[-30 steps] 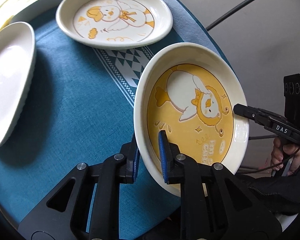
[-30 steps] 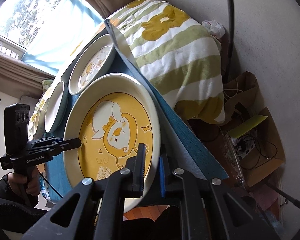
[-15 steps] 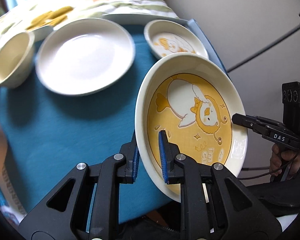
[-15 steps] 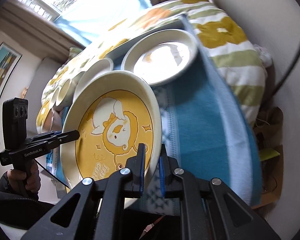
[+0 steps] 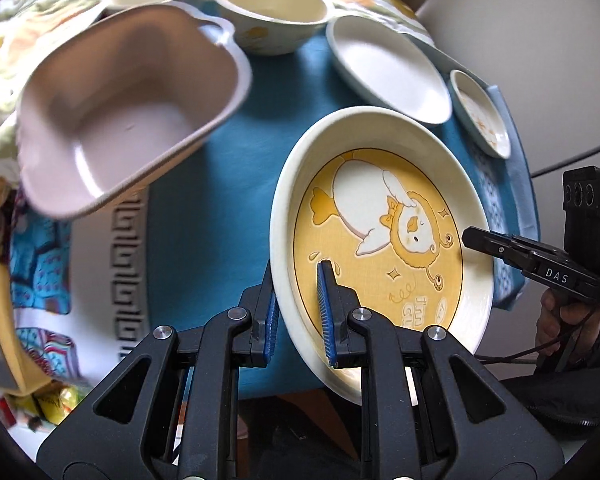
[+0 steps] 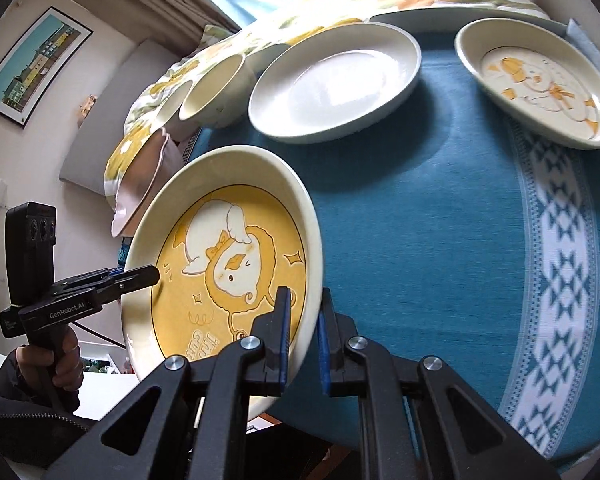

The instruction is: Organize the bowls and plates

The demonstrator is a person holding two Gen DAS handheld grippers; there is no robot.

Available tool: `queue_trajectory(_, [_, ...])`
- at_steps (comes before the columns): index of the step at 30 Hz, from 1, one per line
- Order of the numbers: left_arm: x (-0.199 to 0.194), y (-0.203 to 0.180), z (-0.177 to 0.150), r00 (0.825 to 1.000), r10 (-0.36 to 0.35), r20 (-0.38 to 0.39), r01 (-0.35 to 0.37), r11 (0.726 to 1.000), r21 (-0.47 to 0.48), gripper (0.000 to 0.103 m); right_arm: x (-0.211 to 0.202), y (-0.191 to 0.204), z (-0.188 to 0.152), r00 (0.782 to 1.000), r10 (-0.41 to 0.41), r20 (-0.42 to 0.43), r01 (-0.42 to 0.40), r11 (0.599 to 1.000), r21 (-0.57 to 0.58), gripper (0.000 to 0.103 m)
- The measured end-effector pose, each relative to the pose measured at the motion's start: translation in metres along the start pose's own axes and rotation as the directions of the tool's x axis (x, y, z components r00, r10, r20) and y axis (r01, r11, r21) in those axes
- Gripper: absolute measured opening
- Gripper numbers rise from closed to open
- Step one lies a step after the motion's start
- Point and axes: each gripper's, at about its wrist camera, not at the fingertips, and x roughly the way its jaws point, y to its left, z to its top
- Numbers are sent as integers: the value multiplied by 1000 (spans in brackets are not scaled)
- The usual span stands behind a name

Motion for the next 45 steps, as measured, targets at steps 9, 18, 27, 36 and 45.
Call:
queue_trajectory(9, [12,60,-12,998,-56,34,57,998,-35,15,31,20,3,1000,-15,5,15,1000,-26,11])
queue_trajectory(18, [21,71,-11,990,-135,37,136,990,-39,15,31,22,3,999,-25,26,25,999,-20,11])
queue_trajectory(27, [20,58,-7,998,-59,25,59,998,-6,16,34,27,5,999,-49,23,49,999,-18,11])
queue_trajectory(36, [21,43,-3,999,32,-10,-31,998,53,19,26,34,-1,995,-67,75,68,998,-16,52])
queue_trajectory(45, [15,23,-3,997,73,23,-75,994,82,89,11,46,-7,991,-91,96,94,995,-33,52])
